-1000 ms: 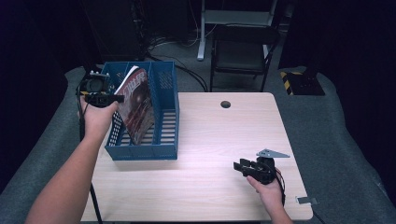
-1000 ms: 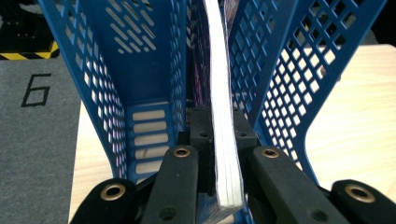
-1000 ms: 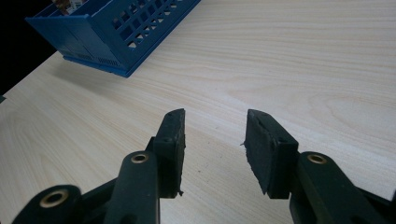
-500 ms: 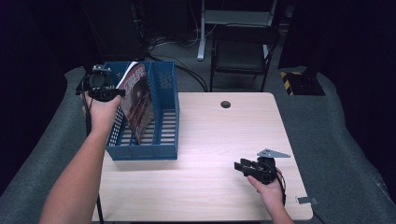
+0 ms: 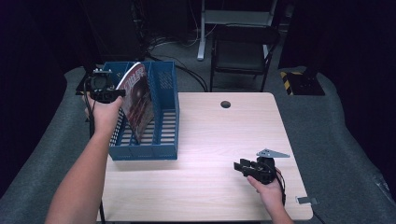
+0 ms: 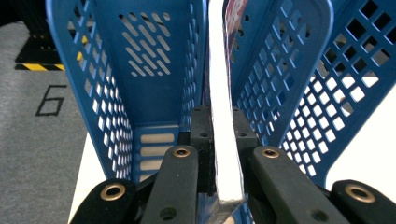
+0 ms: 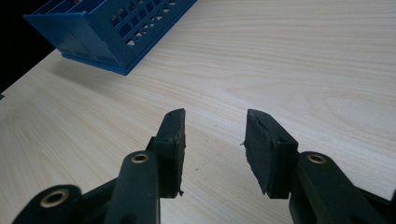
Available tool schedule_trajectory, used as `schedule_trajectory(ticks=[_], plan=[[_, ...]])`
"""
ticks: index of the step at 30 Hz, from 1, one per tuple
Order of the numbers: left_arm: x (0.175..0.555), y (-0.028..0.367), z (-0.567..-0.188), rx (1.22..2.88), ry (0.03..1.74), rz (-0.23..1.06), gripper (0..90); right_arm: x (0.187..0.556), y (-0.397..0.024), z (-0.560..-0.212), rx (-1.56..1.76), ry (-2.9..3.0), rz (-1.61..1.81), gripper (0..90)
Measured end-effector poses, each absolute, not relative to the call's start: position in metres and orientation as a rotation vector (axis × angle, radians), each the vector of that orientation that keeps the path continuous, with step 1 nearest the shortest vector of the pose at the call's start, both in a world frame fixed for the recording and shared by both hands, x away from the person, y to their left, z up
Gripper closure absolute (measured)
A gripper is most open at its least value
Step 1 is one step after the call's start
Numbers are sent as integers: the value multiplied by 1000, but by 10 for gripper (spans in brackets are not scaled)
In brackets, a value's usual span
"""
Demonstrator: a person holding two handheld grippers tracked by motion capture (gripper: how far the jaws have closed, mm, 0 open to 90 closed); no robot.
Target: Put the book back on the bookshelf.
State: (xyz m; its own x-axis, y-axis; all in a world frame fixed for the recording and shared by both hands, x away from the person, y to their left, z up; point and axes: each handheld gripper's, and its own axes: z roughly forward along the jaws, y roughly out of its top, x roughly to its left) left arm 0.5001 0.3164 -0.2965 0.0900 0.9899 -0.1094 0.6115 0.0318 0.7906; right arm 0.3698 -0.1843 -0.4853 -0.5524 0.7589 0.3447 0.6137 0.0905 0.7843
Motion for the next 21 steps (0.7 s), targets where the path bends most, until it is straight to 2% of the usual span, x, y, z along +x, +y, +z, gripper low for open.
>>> schedule_trajectory(ticks=[9,21], plan=[[499,311,-307,1668,1586,742,840,370,-183,-486,1418,2210,1452,578],[495,310,-311,1680,1574,753,830,370,-182,-486,1412,2218,1453,578]])
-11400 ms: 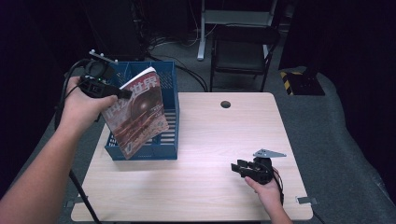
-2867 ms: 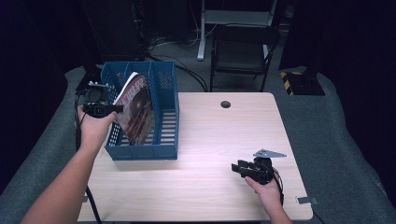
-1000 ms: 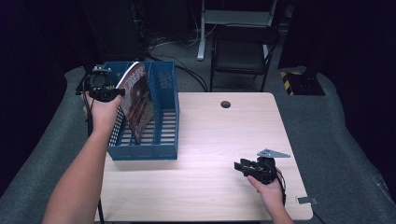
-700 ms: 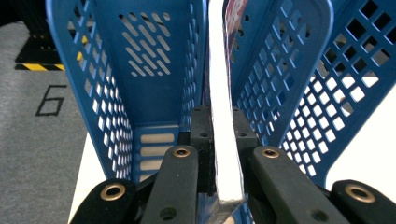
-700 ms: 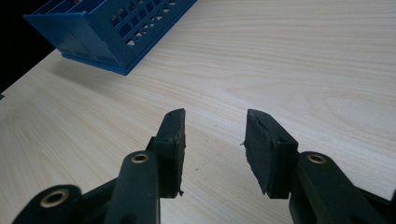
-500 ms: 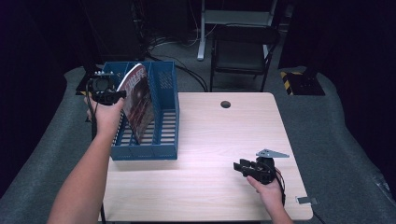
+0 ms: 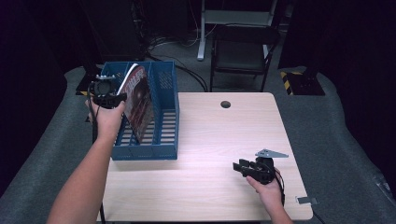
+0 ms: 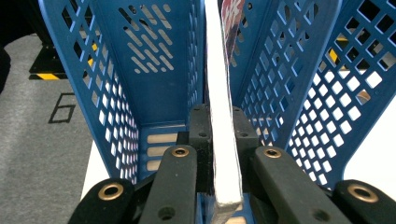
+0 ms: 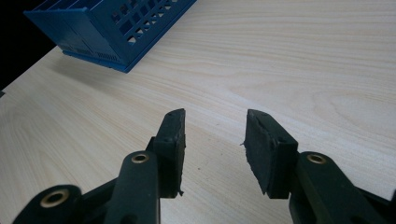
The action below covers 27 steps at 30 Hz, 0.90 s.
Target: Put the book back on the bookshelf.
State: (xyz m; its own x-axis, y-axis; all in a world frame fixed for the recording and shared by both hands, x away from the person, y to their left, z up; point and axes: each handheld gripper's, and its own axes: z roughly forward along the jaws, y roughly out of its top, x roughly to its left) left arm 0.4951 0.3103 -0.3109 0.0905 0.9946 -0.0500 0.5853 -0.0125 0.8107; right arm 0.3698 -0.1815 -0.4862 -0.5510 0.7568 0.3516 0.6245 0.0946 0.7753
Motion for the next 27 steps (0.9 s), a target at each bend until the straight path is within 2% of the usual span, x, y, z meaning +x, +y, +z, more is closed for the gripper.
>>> schedule_trajectory(ticks=[8,23,27], plan=[[496,312,-311,1690,1578,726,816,371,-180,-487,1398,2232,1447,578],[498,316,-314,1702,1579,625,551,371,-180,-487,1404,2233,1442,578],[498,317,-316,1699,1581,624,512,371,-179,-488,1402,2231,1446,578]])
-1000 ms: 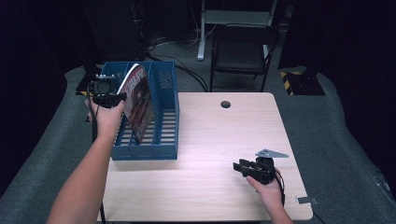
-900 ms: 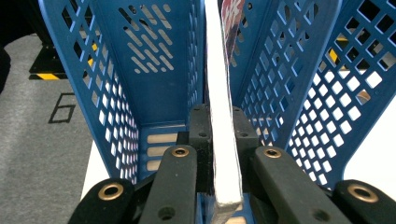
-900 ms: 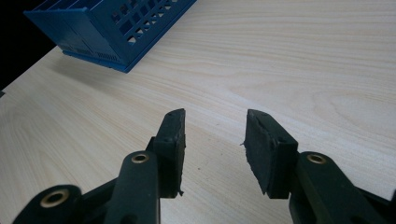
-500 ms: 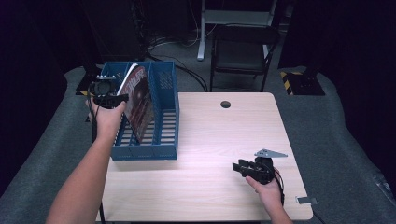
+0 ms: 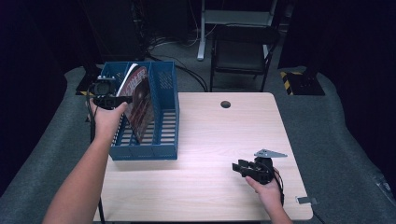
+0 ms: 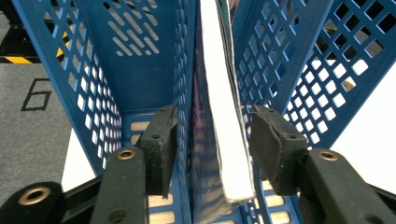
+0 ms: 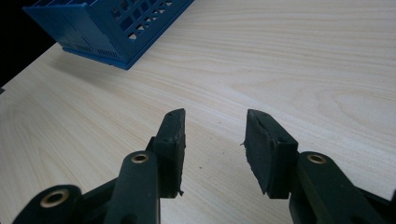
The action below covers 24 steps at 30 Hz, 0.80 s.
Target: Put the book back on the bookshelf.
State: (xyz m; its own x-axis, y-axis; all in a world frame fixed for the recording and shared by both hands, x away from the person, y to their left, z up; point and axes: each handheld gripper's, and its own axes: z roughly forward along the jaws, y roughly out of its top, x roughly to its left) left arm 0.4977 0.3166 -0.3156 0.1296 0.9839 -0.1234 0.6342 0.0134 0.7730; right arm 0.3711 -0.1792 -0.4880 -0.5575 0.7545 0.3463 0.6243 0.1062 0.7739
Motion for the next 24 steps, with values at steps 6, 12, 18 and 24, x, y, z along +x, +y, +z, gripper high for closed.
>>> schedule_trajectory(ticks=[6,12,18,24], plan=[[497,319,-315,1698,1581,614,471,371,-179,-488,1404,2235,1443,578],[495,318,-314,1698,1576,603,461,372,-179,-489,1406,2235,1444,578],[493,318,-313,1707,1568,584,433,372,-179,-489,1405,2236,1443,575],[489,317,-309,1715,1544,567,408,372,-179,-489,1406,2242,1435,572]])
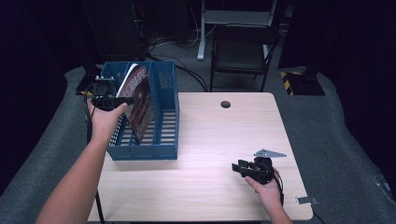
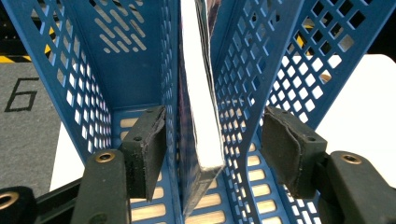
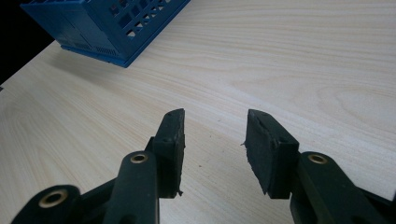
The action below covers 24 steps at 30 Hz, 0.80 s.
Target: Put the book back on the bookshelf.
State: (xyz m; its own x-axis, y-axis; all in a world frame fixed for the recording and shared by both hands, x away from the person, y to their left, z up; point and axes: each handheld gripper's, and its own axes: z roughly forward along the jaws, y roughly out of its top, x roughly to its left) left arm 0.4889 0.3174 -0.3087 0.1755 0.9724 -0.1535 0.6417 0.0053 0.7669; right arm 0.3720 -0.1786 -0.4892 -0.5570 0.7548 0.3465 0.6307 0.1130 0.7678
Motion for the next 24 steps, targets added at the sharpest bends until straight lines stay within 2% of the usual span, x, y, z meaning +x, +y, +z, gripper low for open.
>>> schedule_trajectory(ticks=[9,24], plan=[[482,320,-300,1764,1518,541,370,374,-178,-491,1425,2241,1430,566],[462,322,-282,1772,1466,570,371,375,-175,-490,1405,2243,1436,565]])
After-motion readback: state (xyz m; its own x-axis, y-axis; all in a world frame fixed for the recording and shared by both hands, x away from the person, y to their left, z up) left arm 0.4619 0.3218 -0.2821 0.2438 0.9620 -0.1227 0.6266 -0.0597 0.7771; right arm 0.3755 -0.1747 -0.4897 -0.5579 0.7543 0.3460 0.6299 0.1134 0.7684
